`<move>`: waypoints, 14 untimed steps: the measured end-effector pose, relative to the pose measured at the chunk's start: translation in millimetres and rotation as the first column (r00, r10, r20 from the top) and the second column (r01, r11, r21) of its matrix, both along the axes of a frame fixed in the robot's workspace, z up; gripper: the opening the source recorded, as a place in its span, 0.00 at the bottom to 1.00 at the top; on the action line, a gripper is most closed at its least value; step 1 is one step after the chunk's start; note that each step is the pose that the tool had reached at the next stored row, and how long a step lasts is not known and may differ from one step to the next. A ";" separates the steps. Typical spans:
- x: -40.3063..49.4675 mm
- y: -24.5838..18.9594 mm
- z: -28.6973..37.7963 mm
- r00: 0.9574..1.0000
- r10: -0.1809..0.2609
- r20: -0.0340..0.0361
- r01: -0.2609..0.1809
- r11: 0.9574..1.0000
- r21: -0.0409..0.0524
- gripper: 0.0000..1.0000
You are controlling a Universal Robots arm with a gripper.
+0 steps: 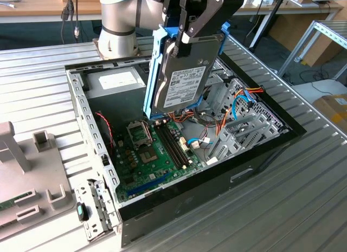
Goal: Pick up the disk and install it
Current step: 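Insert the disk into the insertion slot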
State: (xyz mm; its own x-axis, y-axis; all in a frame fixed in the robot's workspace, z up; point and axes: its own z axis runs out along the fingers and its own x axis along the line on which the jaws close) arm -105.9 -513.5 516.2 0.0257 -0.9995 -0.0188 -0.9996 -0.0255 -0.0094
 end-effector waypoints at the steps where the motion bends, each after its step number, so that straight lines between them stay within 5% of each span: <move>1: 0.0 0.0 0.0 1.000 0.000 0.000 0.000 1.000 0.000 0.37; 8: 0.0 -0.5 0.0 1.000 0.000 0.000 0.000 1.000 0.000 0.37; 14: 2.0 -5.7 0.0 1.000 0.000 0.000 0.000 1.000 -0.001 0.37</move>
State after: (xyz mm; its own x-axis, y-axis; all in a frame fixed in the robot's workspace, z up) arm -103.9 -519.2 516.2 0.0259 -0.9995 -0.0177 -0.9996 -0.0258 -0.0094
